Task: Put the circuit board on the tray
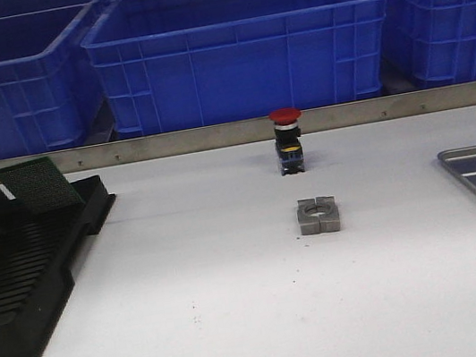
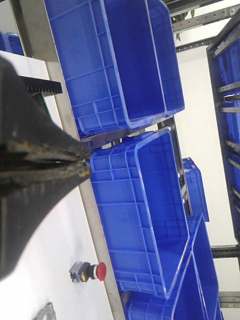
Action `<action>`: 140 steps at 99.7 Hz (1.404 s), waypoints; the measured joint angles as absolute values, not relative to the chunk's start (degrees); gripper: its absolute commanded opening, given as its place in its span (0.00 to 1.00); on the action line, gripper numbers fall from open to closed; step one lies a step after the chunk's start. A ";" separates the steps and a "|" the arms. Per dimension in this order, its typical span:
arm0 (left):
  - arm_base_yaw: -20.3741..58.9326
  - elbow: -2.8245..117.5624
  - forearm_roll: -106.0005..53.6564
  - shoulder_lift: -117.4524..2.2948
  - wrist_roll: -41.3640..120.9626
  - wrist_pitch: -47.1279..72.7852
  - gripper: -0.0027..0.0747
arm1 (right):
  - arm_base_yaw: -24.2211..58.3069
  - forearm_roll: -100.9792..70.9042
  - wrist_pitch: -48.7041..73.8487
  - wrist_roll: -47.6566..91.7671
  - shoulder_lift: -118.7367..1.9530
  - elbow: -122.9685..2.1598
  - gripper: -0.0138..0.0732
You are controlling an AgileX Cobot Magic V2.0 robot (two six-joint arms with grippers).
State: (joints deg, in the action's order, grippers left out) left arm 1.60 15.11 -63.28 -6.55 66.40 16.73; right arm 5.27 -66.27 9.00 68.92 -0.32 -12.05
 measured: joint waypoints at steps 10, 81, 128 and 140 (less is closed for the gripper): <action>1.60 14.52 -63.28 -6.53 66.40 16.73 0.01 | 5.27 -66.27 9.00 68.92 -0.32 -12.05 0.09; 1.60 14.19 -62.59 -6.43 66.40 13.85 0.01 | 5.27 -66.27 9.00 68.92 -0.32 -12.05 0.09; 1.60 0.15 -5.78 -4.61 4.84 0.00 0.01 | 5.27 -66.27 9.00 68.92 -0.32 -12.05 0.09; 1.60 0.15 0.91 -0.84 -1.24 2.97 0.01 | 5.27 -66.27 9.00 68.92 -0.32 -11.95 0.09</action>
